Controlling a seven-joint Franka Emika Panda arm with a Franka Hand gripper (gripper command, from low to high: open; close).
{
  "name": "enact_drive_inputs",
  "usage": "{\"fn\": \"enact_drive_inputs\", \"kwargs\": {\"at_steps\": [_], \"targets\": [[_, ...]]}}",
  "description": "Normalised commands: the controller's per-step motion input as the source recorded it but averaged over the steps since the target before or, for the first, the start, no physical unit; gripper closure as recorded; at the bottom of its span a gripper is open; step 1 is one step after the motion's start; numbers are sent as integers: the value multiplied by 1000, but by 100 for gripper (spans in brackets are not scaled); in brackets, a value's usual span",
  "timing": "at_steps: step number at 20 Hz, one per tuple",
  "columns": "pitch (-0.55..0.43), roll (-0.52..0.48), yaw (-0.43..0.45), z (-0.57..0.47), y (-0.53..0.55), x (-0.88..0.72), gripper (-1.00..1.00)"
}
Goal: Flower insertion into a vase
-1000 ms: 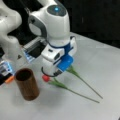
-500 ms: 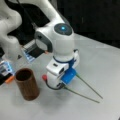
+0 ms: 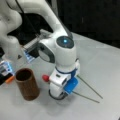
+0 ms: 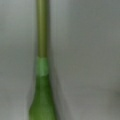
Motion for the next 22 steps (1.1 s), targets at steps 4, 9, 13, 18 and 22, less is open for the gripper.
{"fn": "enact_drive_inputs", "kwargs": {"at_steps": [4, 9, 13, 18, 22], "targets": [[22, -36, 73, -30, -22, 168, -100], [6, -45, 50, -49, 10, 165, -100], [-19, -52, 24, -80, 40, 174, 100], [-11, -49, 24, -60, 44, 139, 100], [7, -81, 7, -78, 58, 107, 100]]}}
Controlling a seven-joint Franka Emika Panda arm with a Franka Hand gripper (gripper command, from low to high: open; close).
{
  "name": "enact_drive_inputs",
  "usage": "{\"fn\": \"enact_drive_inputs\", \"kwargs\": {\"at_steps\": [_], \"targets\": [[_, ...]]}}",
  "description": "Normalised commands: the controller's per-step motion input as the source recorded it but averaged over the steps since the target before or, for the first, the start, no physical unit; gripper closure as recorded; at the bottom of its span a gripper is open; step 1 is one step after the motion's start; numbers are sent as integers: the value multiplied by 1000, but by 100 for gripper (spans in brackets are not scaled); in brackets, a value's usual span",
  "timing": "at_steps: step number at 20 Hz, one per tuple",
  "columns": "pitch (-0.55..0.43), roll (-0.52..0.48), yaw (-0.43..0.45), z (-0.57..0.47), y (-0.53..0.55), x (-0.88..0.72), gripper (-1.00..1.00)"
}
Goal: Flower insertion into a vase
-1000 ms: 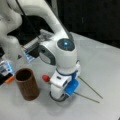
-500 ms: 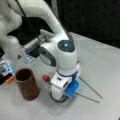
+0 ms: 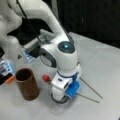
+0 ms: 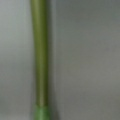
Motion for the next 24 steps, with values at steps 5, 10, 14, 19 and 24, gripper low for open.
{"fn": "enact_drive_inputs", "kwargs": {"at_steps": [5, 10, 14, 19, 24], "targets": [[22, -83, 2, -62, -13, 62, 100], [13, -82, 5, -58, -55, 55, 100], [28, -79, 14, -19, -54, 29, 100], [44, -87, 33, 59, -55, 26, 100], [81, -45, 61, 286, -85, -38, 100]]}}
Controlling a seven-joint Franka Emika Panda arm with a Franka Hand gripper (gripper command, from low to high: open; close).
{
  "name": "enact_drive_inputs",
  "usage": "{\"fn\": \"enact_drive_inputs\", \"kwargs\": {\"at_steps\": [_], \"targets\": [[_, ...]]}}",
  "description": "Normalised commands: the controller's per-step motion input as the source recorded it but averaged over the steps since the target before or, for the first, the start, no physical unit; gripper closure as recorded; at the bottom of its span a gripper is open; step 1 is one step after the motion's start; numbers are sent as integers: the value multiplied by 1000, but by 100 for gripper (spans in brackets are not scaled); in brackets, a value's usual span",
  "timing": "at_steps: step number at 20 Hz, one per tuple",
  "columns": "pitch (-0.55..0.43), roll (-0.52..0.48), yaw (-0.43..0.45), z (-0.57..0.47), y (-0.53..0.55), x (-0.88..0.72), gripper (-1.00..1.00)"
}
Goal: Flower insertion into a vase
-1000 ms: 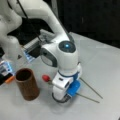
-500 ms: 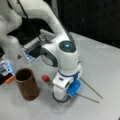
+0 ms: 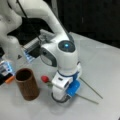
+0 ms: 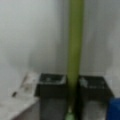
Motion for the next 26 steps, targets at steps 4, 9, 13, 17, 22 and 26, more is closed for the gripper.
{"fn": "enact_drive_inputs", "kwargs": {"at_steps": [4, 9, 13, 17, 22, 26], "targets": [[50, 83, 19, 355, -101, -115, 100], [-10, 121, -49, 367, -104, -179, 100], [-93, 115, -52, 266, -68, -198, 100], [-107, 70, -71, 614, -28, -285, 100], [-47, 103, -161, 818, 43, -278, 100], [-6, 132, -210, 710, 79, -151, 100]]}}
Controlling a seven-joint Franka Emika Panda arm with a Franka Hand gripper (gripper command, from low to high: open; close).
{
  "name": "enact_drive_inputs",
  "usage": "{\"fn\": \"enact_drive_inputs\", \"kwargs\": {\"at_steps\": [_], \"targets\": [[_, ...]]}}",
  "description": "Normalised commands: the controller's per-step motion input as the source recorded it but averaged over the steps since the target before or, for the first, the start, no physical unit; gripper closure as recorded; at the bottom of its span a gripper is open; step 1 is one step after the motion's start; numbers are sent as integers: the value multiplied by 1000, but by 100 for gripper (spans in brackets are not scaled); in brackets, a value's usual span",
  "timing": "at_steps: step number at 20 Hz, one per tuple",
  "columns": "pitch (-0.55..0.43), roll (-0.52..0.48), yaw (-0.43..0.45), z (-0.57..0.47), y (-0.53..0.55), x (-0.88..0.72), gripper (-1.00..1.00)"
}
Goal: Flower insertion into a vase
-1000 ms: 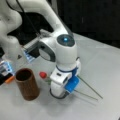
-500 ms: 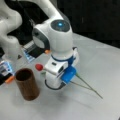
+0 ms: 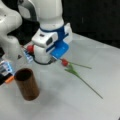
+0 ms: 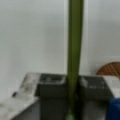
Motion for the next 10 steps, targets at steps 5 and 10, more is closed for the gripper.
{"fn": "enact_drive_inputs", "kwargs": {"at_steps": [5, 10], "targets": [[74, 105, -165, 225, 12, -76, 100], [84, 83, -126, -72, -174, -370, 100]]}}
